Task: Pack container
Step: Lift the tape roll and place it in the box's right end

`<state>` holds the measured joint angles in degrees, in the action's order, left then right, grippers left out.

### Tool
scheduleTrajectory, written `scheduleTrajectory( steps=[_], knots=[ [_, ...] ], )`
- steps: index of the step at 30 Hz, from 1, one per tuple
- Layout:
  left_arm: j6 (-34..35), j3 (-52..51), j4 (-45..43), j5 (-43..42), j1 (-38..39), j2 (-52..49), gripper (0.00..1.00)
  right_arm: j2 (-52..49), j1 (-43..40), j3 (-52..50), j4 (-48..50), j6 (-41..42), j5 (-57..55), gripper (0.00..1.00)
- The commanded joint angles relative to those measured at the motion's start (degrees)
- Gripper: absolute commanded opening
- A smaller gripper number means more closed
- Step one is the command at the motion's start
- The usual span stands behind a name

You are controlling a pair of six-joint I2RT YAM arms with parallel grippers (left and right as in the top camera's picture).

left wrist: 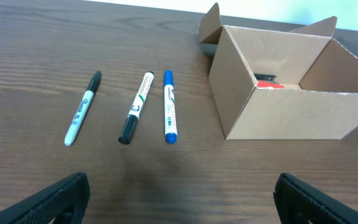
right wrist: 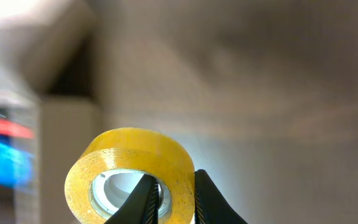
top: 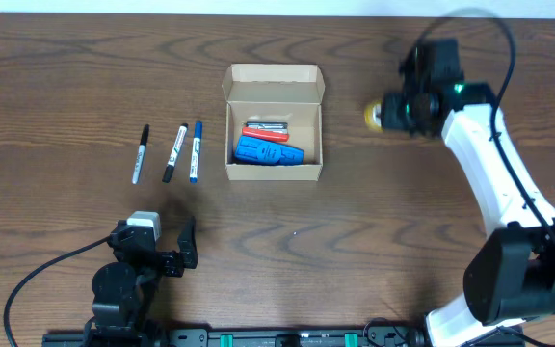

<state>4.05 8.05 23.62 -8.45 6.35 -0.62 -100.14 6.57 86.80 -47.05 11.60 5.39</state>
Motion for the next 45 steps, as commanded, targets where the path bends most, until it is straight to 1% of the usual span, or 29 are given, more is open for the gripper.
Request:
scheduleTrajectory(
  steps=[1,5,9,12,19,25,30,45],
  knots=[
    [-0.2,-1.1,0.1,-0.2,-0.4,0.4,0.95,0.4,4.3,7.8,-0.2,0.8,1.2,0.01],
    [-0.2,-1.1,0.1,-0.2,-0.4,0.4,0.95,0.4,9.2,12.9,1.6,0.3,0.9,0.01],
    [-0.2,-1.1,0.1,-0.2,-0.4,0.4,0.95,-0.2,13.3,13.2,3.1,-0.1,0.6,0.01],
    [-0.2,-1.1,0.1,-0.2,-0.4,0.4,0.95,-2.4,15.7,13.2,2.1,-0.6,0.5,0.01],
    [-0.2,-1.1,0.1,-0.2,-0.4,0.4,0.95,-9.5,19.3,13.2,-3.6,-0.5,1.1,0.02],
    [-0.2,-1.1,0.1,-0.2,-0.4,0.4,0.95,-13.4,20.7,13.2,-10.1,0.6,1.1,0.01],
    [-0.2,-1.1,0.1,-0.2,-0.4,0.4,0.95,-14.4,20.8,13.2,-13.7,0.6,0.4,0.01],
    [-0.2,-1.1,0.1,-0.2,-0.4,0.4,0.95,-16.9,20.9,10.9,-12.3,0.3,-2.1,0.01]
  ],
)
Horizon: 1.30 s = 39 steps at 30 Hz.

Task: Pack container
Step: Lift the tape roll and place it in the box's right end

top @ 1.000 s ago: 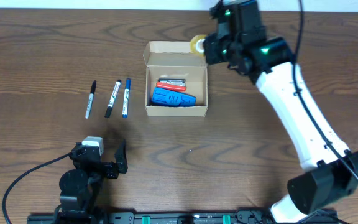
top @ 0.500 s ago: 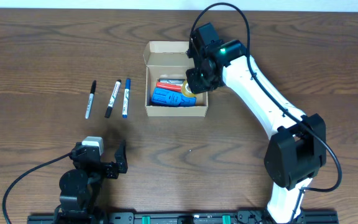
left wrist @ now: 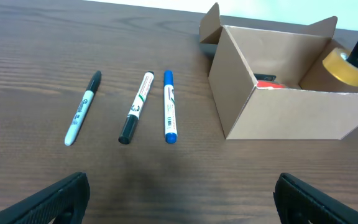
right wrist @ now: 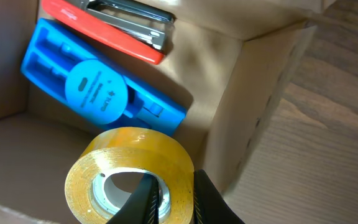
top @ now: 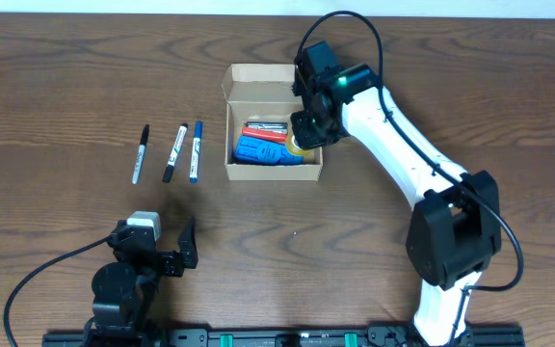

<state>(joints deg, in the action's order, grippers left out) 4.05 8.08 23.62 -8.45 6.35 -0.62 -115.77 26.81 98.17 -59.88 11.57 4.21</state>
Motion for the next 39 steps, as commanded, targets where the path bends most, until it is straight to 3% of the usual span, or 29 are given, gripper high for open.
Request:
scheduleTrajectory(
  steps=[1,9,12,14,22,29,35,39],
  knots=[
    [-0.2,-1.2,0.1,-0.2,-0.4,0.4,0.95,-1.4,0.7,-0.4,0.5,0.3,-1.0,0.01],
    [-0.2,-1.2,0.1,-0.2,-0.4,0.4,0.95,-2.6,0.7,-0.4,0.9,0.1,-1.0,0.02],
    [-0.2,-1.2,0.1,-0.2,-0.4,0.4,0.95,-2.6,0.7,-0.4,1.0,0.2,-1.0,0.1],
    [-0.2,-1.2,0.1,-0.2,-0.4,0.4,0.95,-2.6,0.7,-0.4,1.0,0.2,-1.0,0.21],
    [-0.2,-1.2,0.1,-0.2,-0.4,0.4,0.95,-2.6,0.7,-0.4,1.2,0.2,-1.0,0.31],
    [-0.2,-1.2,0.1,-0.2,-0.4,0.4,0.95,-2.5,0.7,0.5,0.9,0.2,0.0,0.26],
    [-0.2,-1.2,0.1,-0.2,-0.4,0.4,0.95,-0.8,0.7,10.2,-4.6,0.1,1.6,0.24],
    [-0.2,-1.2,0.1,-0.2,-0.4,0.4,0.95,1.0,0.0,17.4,-7.9,-1.6,1.6,0.18]
  ],
)
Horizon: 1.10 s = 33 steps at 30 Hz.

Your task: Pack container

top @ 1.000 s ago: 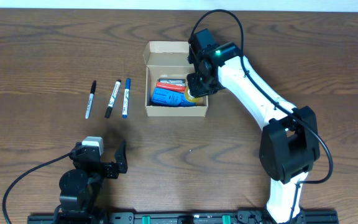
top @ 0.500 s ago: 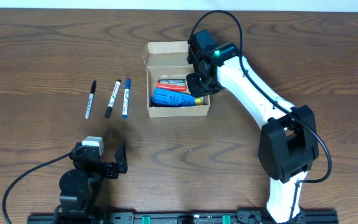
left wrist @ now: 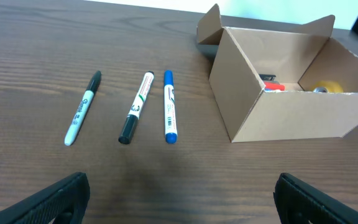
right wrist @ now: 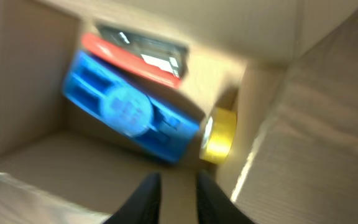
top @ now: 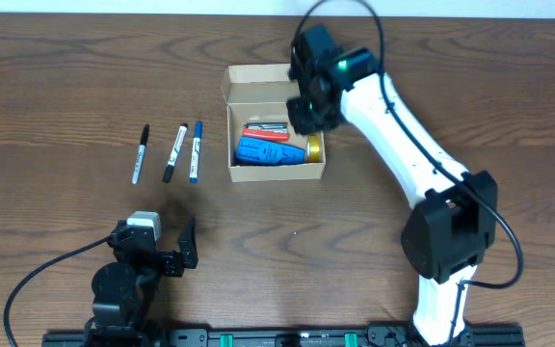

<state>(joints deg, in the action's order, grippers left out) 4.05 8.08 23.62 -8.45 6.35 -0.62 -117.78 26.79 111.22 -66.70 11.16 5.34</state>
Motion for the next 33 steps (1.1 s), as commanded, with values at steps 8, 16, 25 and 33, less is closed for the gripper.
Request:
scheduleTrajectory(
  steps=[8,16,25,33],
  knots=[
    [-0.2,-1.2,0.1,-0.2,-0.4,0.4,0.95,8.5,-3.2,10.5,-10.1,-3.3,0.0,0.11],
    [-0.2,-1.2,0.1,-0.2,-0.4,0.4,0.96,17.7,-4.5,10.4,-15.9,-3.5,-7.2,0.02],
    [-0.2,-1.2,0.1,-0.2,-0.4,0.4,0.95,32.3,-4.9,-3.1,-14.4,-4.1,-11.0,0.01],
    [-0.2,-1.2,0.1,-0.2,-0.4,0.4,0.95,52.3,-6.9,-28.9,-4.1,-6.9,-8.2,0.02]
  ],
)
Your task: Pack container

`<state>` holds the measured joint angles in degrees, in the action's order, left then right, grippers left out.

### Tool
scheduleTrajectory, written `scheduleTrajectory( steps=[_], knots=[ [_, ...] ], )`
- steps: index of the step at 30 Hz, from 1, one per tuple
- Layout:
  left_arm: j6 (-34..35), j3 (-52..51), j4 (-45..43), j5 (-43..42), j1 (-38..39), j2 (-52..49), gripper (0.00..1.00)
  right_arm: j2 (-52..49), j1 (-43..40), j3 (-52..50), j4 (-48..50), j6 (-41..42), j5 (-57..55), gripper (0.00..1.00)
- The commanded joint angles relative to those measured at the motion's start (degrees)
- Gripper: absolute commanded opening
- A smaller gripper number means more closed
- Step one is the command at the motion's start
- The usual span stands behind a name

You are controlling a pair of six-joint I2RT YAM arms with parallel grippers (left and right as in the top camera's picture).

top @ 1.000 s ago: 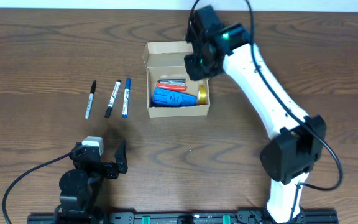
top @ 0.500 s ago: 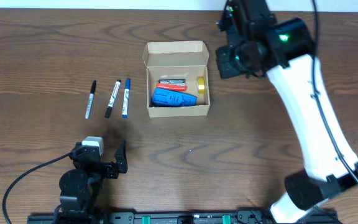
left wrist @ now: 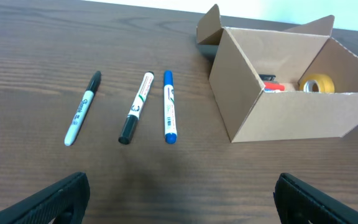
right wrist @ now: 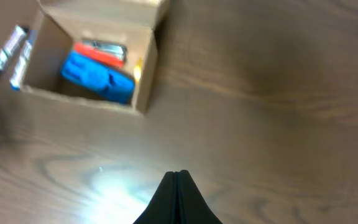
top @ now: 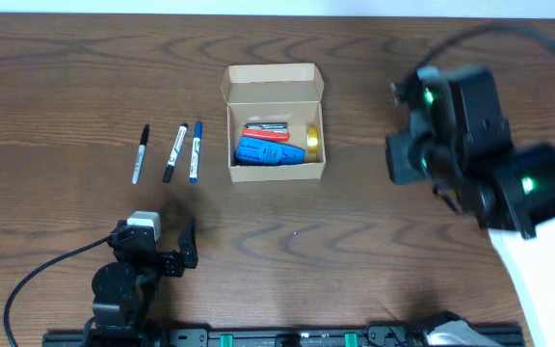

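Note:
The open cardboard box (top: pixel 274 122) holds a blue case (top: pixel 266 151), a red stapler (top: pixel 265 131) and a yellow tape roll (top: pixel 312 140) against its right wall; the tape roll (left wrist: pixel 316 83) also shows in the left wrist view. Three markers lie left of the box: a black one (top: pixel 141 152), a green-labelled one (top: pixel 174 151) and a blue one (top: pixel 195 150). My right gripper (right wrist: pixel 178 176) is shut and empty, raised high to the right of the box (right wrist: pixel 92 68). My left gripper (left wrist: pixel 180 199) rests open near the front edge, facing the markers.
The right arm's body (top: pixel 470 145) hangs large over the right half of the table. The box's back flap (top: pixel 272 73) stands open. Brown wood tabletop (top: pixel 56 77) all round.
My right gripper was over the box with its fingers slightly apart and the tape just inside. It now stands shut, high and right of the box. The tape stays in the box.
My right gripper held the yellow tape roll at the far right of the table. Then it held the roll over the box's right side. Then the roll lay in the box against the right wall with the fingers apart. Now the arm is clear. The left arm never moved.

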<state>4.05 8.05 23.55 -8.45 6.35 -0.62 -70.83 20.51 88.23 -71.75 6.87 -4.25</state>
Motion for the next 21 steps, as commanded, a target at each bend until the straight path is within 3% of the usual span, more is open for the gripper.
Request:
scheduleTrajectory(
  steps=[1,2,4,7,9,10,21],
  knots=[
    [-0.2,-1.1,0.2,-0.2,-0.4,0.4,0.95,7.9,-0.6,-8.9,1.8,-3.5,2.9,0.01],
    [-0.2,-1.1,0.2,-0.2,-0.4,0.4,0.95,10.0,-0.6,-11.3,2.4,-4.3,4.3,0.01],
    [-0.2,-1.1,0.2,-0.2,-0.4,0.4,0.95,13.9,-0.6,-15.4,3.0,-4.8,6.8,0.17],
    [-0.2,-1.1,0.2,-0.2,-0.4,0.4,0.95,18.0,-0.6,-18.0,2.5,-4.8,9.4,0.61],
    [-0.2,-1.1,0.2,0.0,-0.4,0.4,0.95,19.9,-0.6,-18.1,1.6,-4.8,9.9,0.81],
    [-0.2,-1.1,0.1,0.1,-0.4,0.4,0.95,20.7,-0.6,-18.1,1.3,-4.8,9.9,0.99],
    [-0.2,-1.1,0.2,-0.7,-0.4,0.4,0.95,23.2,-0.6,-18.1,0.2,-3.8,10.7,0.99]
  ],
)
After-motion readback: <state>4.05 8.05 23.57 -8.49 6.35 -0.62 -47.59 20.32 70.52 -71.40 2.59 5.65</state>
